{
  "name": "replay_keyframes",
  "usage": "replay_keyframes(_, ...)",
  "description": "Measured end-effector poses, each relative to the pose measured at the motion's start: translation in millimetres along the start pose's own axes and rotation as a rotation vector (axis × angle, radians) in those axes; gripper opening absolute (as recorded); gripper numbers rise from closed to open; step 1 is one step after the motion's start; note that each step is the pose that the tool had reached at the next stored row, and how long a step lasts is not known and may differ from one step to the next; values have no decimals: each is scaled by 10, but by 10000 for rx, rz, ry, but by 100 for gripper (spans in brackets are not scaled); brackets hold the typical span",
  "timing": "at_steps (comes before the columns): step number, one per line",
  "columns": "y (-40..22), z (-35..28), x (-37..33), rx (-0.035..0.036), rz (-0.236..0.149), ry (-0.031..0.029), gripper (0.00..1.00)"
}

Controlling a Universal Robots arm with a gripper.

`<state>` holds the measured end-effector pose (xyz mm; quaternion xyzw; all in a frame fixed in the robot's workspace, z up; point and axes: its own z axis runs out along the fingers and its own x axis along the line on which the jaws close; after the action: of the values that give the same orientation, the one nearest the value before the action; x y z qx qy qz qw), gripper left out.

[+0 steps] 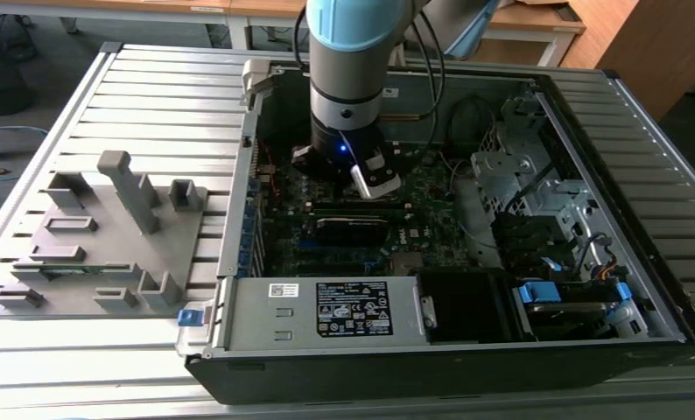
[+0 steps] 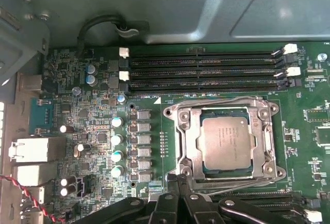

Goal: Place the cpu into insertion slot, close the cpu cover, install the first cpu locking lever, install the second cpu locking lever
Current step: 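Install the second cpu locking lever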

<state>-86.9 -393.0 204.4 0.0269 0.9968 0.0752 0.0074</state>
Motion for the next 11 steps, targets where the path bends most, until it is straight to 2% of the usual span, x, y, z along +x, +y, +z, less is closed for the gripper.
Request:
replay_keyframes(8, 4, -59, -14, 63, -1, -5, 11)
replay_keyframes(11, -2, -61, -15, 119, -2, -5, 11)
